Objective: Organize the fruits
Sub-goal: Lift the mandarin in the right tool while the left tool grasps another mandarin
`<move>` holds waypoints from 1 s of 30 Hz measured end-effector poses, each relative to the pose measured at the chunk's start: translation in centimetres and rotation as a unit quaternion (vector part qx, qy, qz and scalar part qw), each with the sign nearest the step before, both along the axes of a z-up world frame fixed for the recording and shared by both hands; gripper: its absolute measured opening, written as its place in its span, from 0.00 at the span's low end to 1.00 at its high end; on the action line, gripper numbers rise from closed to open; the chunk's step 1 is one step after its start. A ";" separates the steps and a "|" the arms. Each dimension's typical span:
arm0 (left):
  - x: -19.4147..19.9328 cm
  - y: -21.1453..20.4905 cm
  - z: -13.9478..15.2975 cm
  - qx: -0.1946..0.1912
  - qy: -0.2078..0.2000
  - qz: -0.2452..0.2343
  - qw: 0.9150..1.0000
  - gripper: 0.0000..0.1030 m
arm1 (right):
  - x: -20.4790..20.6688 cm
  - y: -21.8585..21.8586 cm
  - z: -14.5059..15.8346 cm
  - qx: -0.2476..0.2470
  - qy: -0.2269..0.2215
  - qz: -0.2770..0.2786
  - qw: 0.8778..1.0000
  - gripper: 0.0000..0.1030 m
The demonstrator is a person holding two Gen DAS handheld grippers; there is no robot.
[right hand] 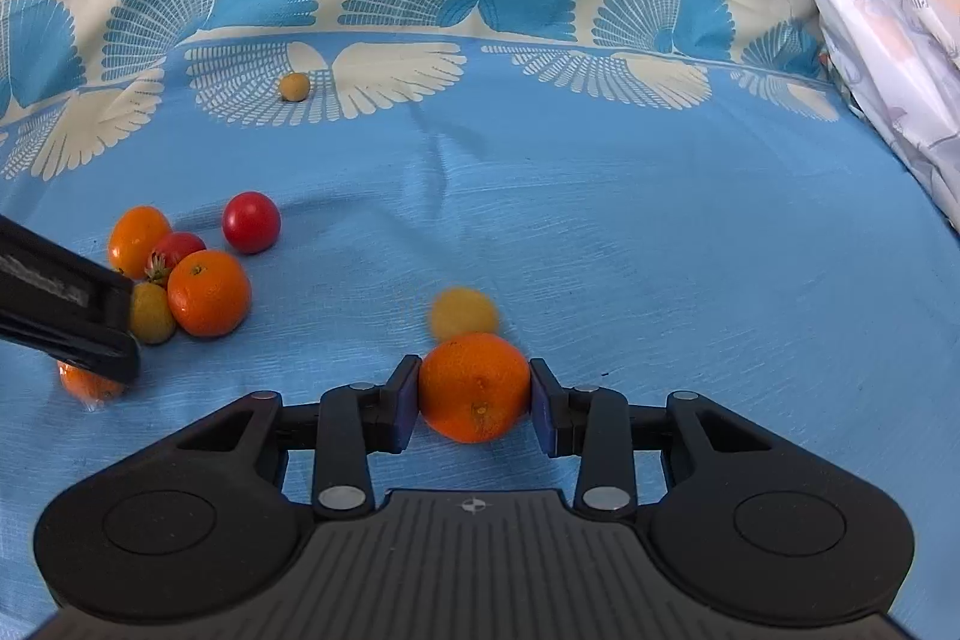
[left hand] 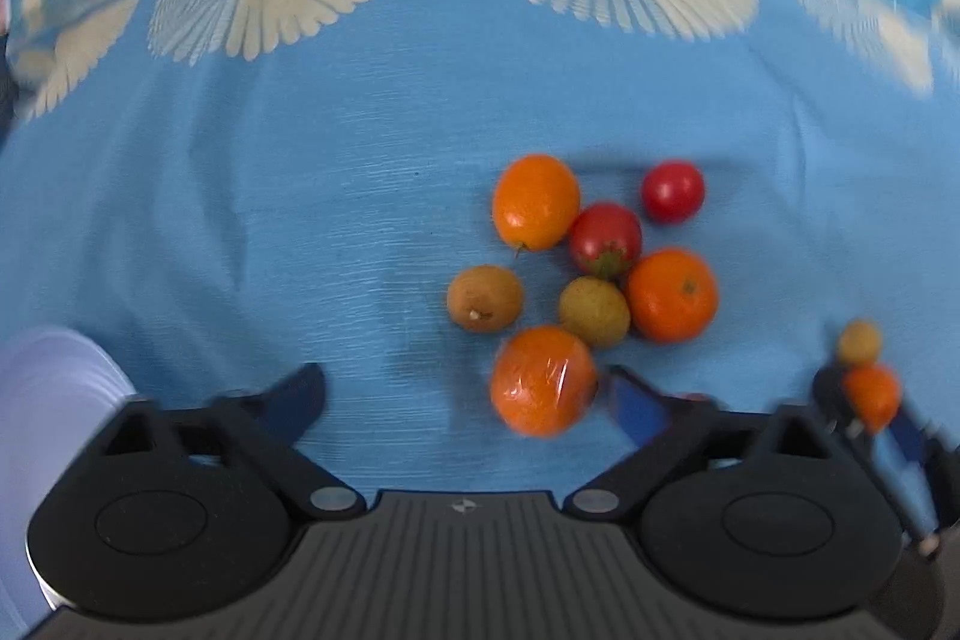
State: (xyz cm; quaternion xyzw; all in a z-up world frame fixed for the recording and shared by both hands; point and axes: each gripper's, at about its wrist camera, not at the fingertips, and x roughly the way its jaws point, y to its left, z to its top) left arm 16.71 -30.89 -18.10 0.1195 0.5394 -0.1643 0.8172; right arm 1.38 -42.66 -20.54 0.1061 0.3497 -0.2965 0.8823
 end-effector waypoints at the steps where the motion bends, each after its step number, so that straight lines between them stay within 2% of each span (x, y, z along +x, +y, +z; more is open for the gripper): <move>1: 0.1 0.4 0.1 -0.027 0.023 0.006 0.999 0.53 | 0.0 0.0 0.0 -0.002 0.000 0.000 1.000 0.38; 2: 0.2 0.6 0.3 -0.042 0.043 0.009 0.998 0.39 | 0.0 0.1 0.0 -0.004 0.001 0.001 1.000 0.38; 3: 0.0 0.6 0.5 -0.040 0.045 0.013 0.998 0.39 | 0.0 0.1 0.1 -0.005 0.000 -0.001 1.000 0.38; 6: -0.9 0.7 1.6 -0.028 0.008 0.005 1.000 0.39 | -0.3 0.2 0.5 -0.007 -0.015 -0.007 1.000 0.38; 9: -1.4 1.9 2.8 -0.034 0.001 0.007 0.999 0.39 | -0.6 0.4 0.9 -0.019 -0.032 -0.007 0.999 0.38; 13: -2.5 5.1 5.6 -0.042 -0.016 0.013 0.999 0.37 | -1.4 0.9 2.2 -0.024 -0.051 0.009 0.998 0.38; 16: -3.9 8.0 8.2 -0.042 -0.036 0.013 0.998 0.26 | -2.4 1.8 4.0 -0.029 -0.061 0.018 0.998 0.38; 20: -5.3 11.7 10.6 -0.054 -0.062 0.019 0.996 0.26 | -3.6 3.6 6.7 -0.038 -0.079 0.034 0.996 0.38; 23: -5.0 12.7 10.2 -0.070 -0.047 0.019 0.996 0.26 | -3.9 5.7 7.1 -0.057 -0.071 0.056 0.994 0.38; 27: -5.2 13.8 8.8 -0.084 -0.036 0.009 0.996 0.26 | -4.1 6.3 5.9 -0.018 -0.042 0.054 0.998 0.38; 30: -6.3 14.2 7.6 -0.077 -0.031 -0.021 0.996 0.33 | -5.0 6.5 4.9 0.003 -0.029 0.046 0.999 0.38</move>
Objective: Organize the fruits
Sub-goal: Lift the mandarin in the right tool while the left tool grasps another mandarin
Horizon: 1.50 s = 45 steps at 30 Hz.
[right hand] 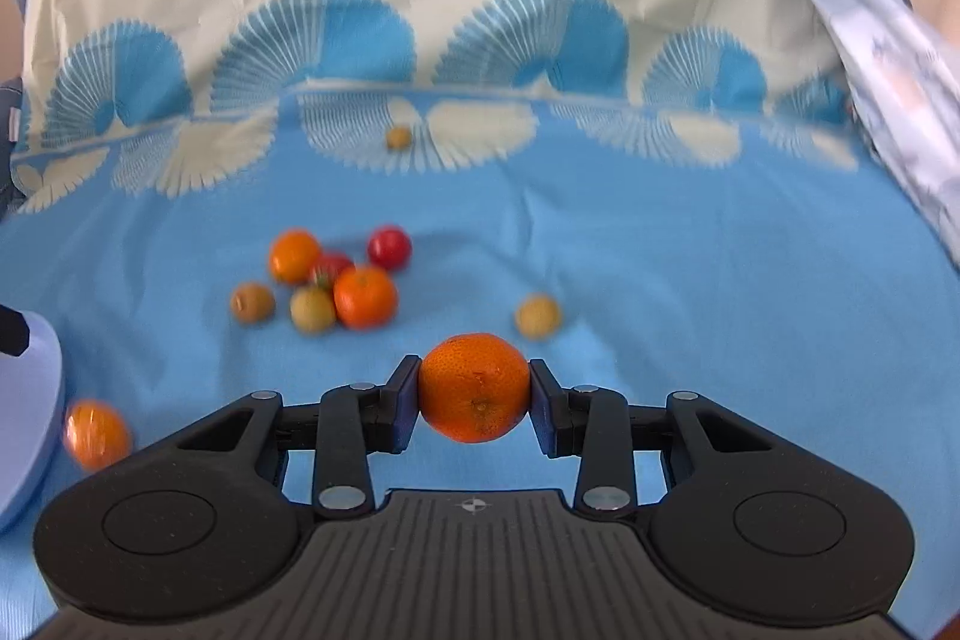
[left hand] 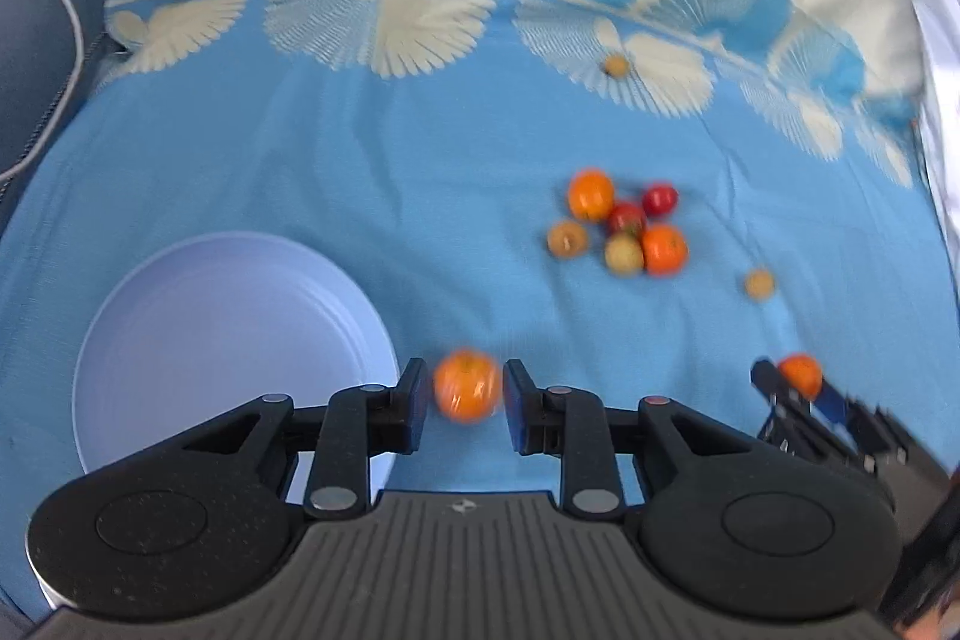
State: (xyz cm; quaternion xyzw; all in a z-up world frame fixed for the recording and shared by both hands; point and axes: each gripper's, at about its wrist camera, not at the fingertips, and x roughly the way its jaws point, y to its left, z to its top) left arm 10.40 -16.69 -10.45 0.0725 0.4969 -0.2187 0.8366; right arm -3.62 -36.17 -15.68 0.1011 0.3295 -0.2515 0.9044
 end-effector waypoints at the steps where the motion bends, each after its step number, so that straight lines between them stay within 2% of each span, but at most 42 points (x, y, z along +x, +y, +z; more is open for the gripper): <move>1: -0.3 0.0 -0.4 0.004 0.002 -0.009 1.000 0.38 | -0.2 0.1 -0.6 0.003 0.004 0.000 1.000 0.38; 2: -0.6 0.0 -0.7 0.007 0.001 -0.015 1.000 0.45 | -0.2 0.1 -1.2 0.003 0.010 0.001 1.000 0.38; 4: -0.9 -0.5 -1.3 0.014 -0.003 -0.017 1.000 0.53 | 0.0 -0.2 -2.0 0.007 0.016 0.003 1.000 0.38; 8: -1.0 -2.8 -2.2 0.010 0.008 -0.030 0.999 0.53 | 0.1 -1.9 -3.1 0.037 0.010 -0.011 0.999 0.38; 12: -0.5 -5.5 -3.8 0.029 0.013 -0.041 0.999 0.52 | 0.5 -3.4 -3.9 0.060 0.015 -0.029 0.998 0.38; 18: 0.3 -7.0 -5.2 0.033 0.036 -0.050 0.998 0.47 | 0.7 -3.7 -4.1 0.060 0.008 -0.025 0.998 0.38; 22: 0.6 -6.1 -5.6 0.007 0.067 -0.035 0.997 0.45 | 0.8 -3.9 -4.0 0.065 0.004 -0.025 0.998 0.38; 31: -0.8 -3.8 -4.9 -0.002 0.063 -0.007 0.998 0.45 | 1.0 -4.1 -3.9 0.079 -0.003 -0.026 0.997 0.38; 35: -1.0 -4.0 -5.5 0.013 0.056 0.000 0.998 0.46 | 0.9 -4.1 -3.9 0.081 -0.004 -0.025 0.996 0.38; 39: -0.1 -4.2 -6.5 0.035 0.050 0.028 0.998 0.46 | 1.0 -4.1 -3.9 0.081 -0.004 -0.026 0.996 0.38; 42: 0.9 -4.5 -7.0 0.049 0.039 0.050 0.997 0.53 | 1.0 -4.1 -3.9 0.080 -0.004 -0.025 0.996 0.38; 44: 1.6 -4.9 -7.1 0.057 0.031 0.063 0.996 0.67 | 1.0 -4.1 -3.9 0.078 -0.003 -0.024 0.997 0.38; 45: 1.9 -5.2 -7.2 0.062 0.028 0.070 0.995 0.71 | 1.0 -4.1 -3.9 0.077 -0.003 -0.024 0.997 0.38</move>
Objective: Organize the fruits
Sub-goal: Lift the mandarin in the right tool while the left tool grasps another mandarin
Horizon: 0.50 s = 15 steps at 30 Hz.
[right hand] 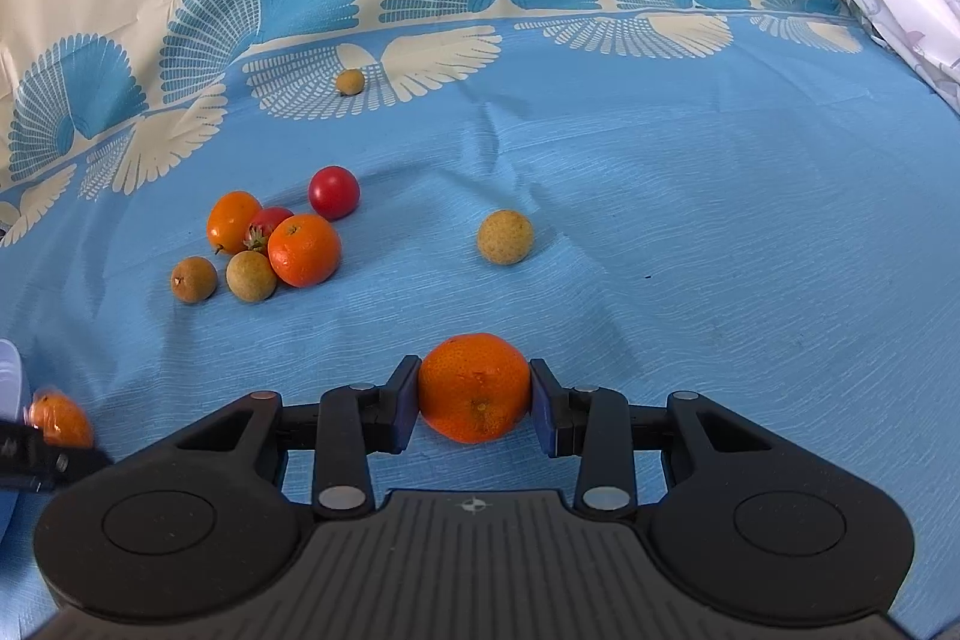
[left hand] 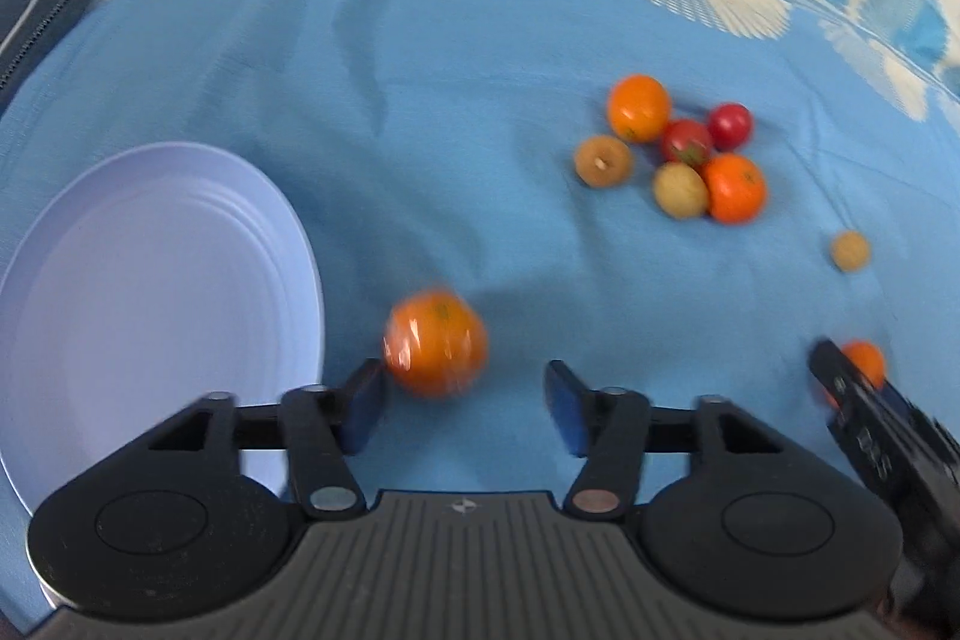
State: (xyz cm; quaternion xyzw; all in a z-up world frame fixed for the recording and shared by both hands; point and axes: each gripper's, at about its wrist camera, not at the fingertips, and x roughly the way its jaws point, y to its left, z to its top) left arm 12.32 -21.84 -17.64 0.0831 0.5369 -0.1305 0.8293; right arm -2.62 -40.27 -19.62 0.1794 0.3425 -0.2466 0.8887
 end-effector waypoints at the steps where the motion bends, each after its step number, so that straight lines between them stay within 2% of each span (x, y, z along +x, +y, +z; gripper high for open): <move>1: 0.2 -0.2 0.0 0.005 -0.003 0.007 1.000 0.75 | 0.0 0.0 0.0 0.000 0.000 0.000 1.000 0.38; 3: 0.5 -0.6 0.0 0.009 -0.008 0.014 1.000 0.76 | 0.1 0.1 0.0 -0.003 0.001 0.001 1.000 0.38; 4: 0.6 -0.7 -0.1 0.011 -0.006 0.015 1.000 0.68 | 0.2 0.1 0.0 -0.006 0.002 0.001 1.000 0.38; 5: 0.6 -0.8 -0.3 0.014 -0.003 0.012 1.000 0.50 | 0.3 0.2 0.0 -0.008 0.002 0.002 1.000 0.38; 6: 0.6 -1.0 -0.5 0.021 0.001 0.009 1.000 0.40 | 0.3 0.2 0.0 -0.010 0.003 0.003 1.000 0.38; 11: -0.4 -1.1 0.2 0.031 -0.005 -0.006 0.999 0.39 | 0.3 0.2 0.1 -0.008 -0.002 0.001 1.000 0.38; 15: -1.4 -0.8 1.7 0.036 -0.005 -0.015 0.999 0.39 | -0.3 0.2 1.2 -0.016 -0.029 -0.003 0.999 0.38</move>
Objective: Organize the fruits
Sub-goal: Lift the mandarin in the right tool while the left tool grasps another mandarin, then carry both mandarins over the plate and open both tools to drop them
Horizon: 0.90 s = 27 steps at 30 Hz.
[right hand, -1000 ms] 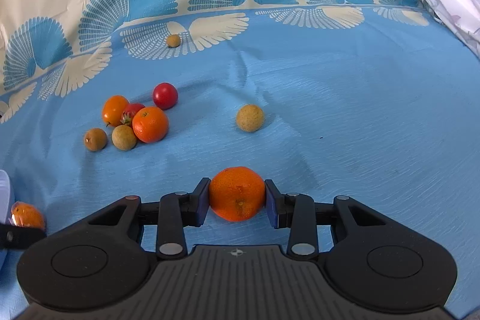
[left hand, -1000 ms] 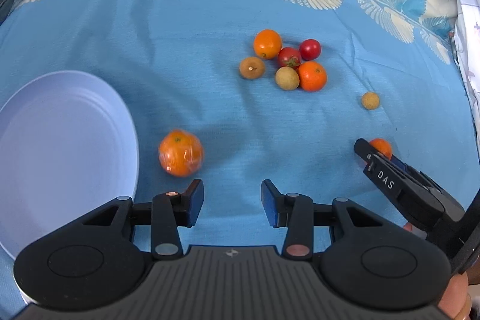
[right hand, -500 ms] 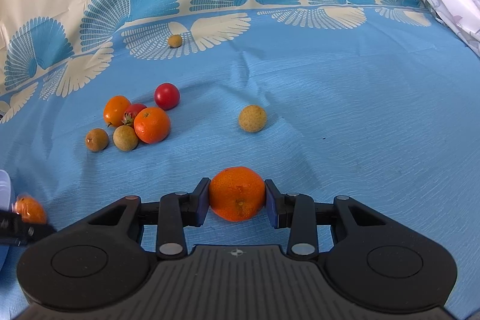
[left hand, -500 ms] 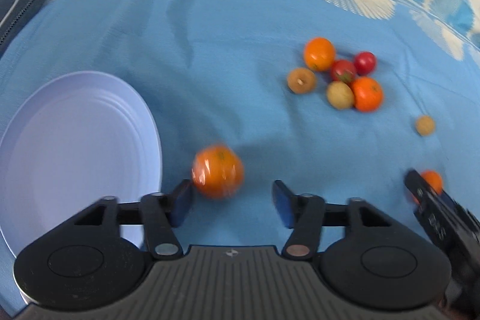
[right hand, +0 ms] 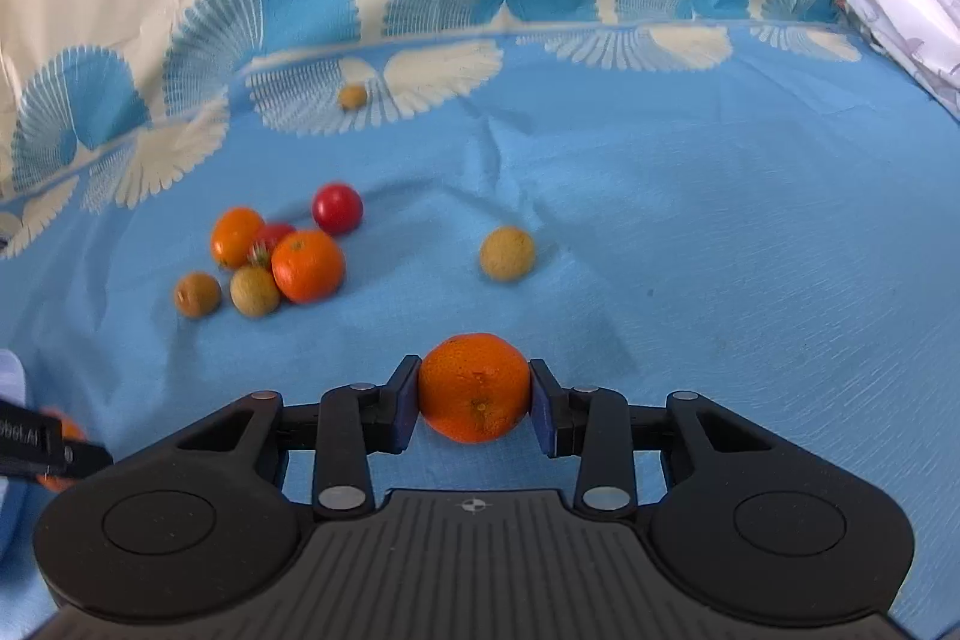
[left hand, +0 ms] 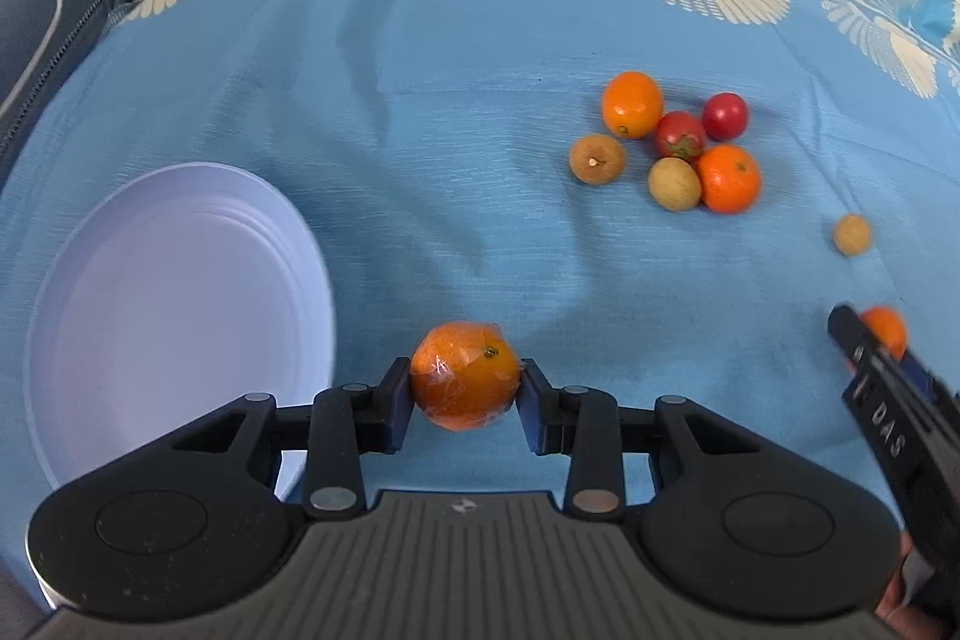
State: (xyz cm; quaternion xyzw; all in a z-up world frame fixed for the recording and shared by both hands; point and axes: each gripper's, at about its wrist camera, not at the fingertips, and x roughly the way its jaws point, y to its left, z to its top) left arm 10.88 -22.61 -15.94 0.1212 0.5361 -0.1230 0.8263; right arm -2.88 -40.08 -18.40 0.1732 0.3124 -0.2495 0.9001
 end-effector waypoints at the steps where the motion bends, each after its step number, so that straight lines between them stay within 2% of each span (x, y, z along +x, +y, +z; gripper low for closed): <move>1: -0.3 0.2 0.5 0.002 -0.001 -0.002 1.000 0.39 | -0.2 0.1 0.5 -0.006 -0.005 0.002 1.000 0.38; 5: -1.7 1.9 3.5 -0.004 -0.011 -0.009 1.000 0.39 | -1.4 1.2 2.8 -0.024 -0.009 0.011 1.000 0.38; 8: -3.1 4.2 6.1 -0.012 -0.022 -0.008 1.000 0.39 | -2.4 3.0 5.0 -0.017 -0.018 0.026 0.999 0.38; 16: -6.7 12.6 11.7 -0.031 -0.043 0.023 0.998 0.39 | -6.7 11.2 10.5 0.013 -0.041 0.124 0.991 0.38; 22: -9.2 18.8 14.0 -0.040 -0.061 0.046 0.996 0.39 | -8.8 17.1 13.5 0.018 -0.052 0.185 0.981 0.38; 27: -10.2 22.8 14.7 -0.048 -0.069 0.069 0.994 0.39 | -9.9 21.4 14.9 0.007 -0.050 0.229 0.972 0.38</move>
